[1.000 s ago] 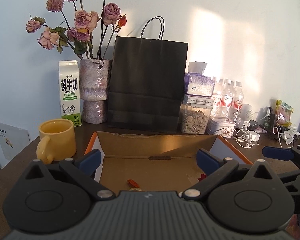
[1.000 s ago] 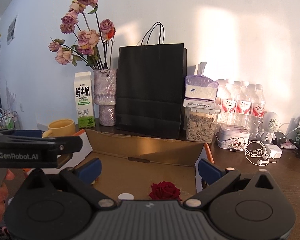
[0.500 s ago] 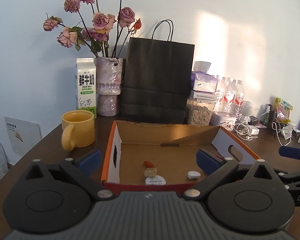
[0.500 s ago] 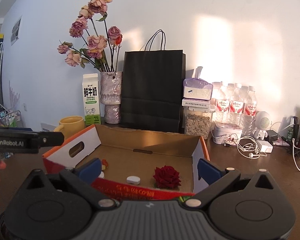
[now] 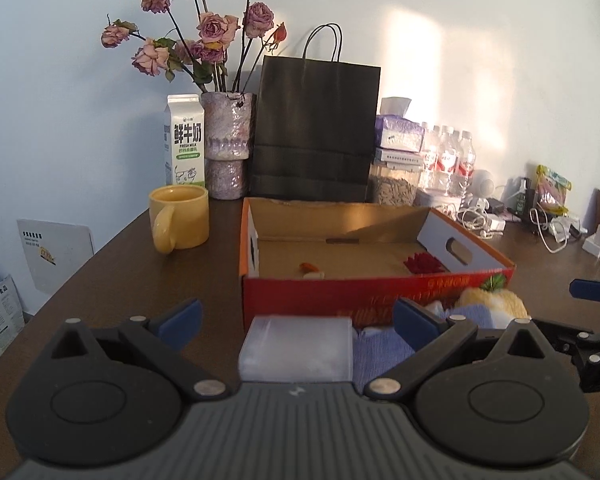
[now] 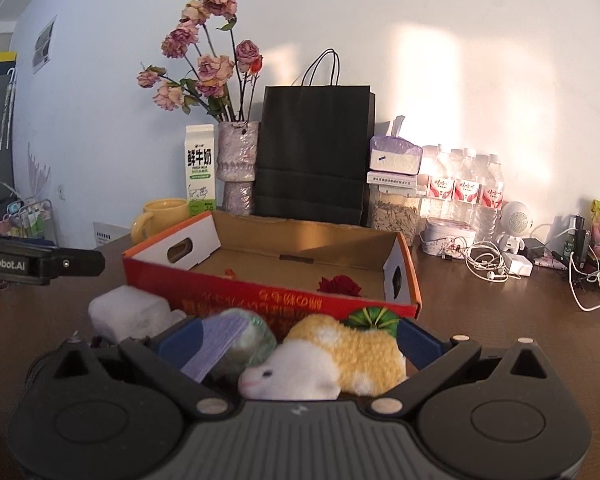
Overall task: Organize objects
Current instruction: 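Move the left tool to the braided cable while the right tool approaches the black pouch area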
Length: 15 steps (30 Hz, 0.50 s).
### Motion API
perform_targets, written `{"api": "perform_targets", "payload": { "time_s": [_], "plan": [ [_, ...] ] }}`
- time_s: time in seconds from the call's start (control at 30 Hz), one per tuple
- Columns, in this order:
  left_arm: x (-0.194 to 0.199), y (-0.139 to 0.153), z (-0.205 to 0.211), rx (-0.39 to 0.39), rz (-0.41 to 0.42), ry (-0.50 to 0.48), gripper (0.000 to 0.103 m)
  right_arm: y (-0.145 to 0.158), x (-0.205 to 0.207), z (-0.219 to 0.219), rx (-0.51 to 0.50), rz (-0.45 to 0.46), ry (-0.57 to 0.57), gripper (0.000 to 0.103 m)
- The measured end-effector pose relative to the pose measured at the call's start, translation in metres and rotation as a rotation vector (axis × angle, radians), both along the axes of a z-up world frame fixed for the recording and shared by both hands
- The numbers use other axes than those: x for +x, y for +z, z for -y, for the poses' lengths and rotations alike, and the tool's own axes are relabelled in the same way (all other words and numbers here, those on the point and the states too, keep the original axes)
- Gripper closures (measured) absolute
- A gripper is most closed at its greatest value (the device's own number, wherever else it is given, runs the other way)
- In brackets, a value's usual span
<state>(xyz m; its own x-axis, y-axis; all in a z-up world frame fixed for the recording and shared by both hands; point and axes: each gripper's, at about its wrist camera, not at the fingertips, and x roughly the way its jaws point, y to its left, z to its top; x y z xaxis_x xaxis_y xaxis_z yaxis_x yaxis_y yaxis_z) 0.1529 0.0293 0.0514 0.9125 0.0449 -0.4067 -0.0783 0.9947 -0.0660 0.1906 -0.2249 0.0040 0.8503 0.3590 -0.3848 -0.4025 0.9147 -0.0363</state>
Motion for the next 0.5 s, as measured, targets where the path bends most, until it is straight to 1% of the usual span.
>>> {"api": "perform_targets", "payload": {
  "time_s": [0.23, 0.37, 0.5],
  "plan": [
    [-0.031, -0.019, -0.010, 0.015, -0.060, 0.001, 0.000, -0.011, -0.029, 0.002, -0.017, -0.034, 0.018, 0.000],
    [-0.041, -0.037, -0.019, -0.011, -0.121, 0.014, 0.000, -0.020, -0.041, 0.003, -0.021, -0.056, 0.014, 0.000],
    [-0.051, -0.048, -0.024, -0.022, -0.153, 0.007, 0.000, -0.030, -0.050, 0.003, -0.022, -0.090, 0.017, 0.000]
  ]
}}
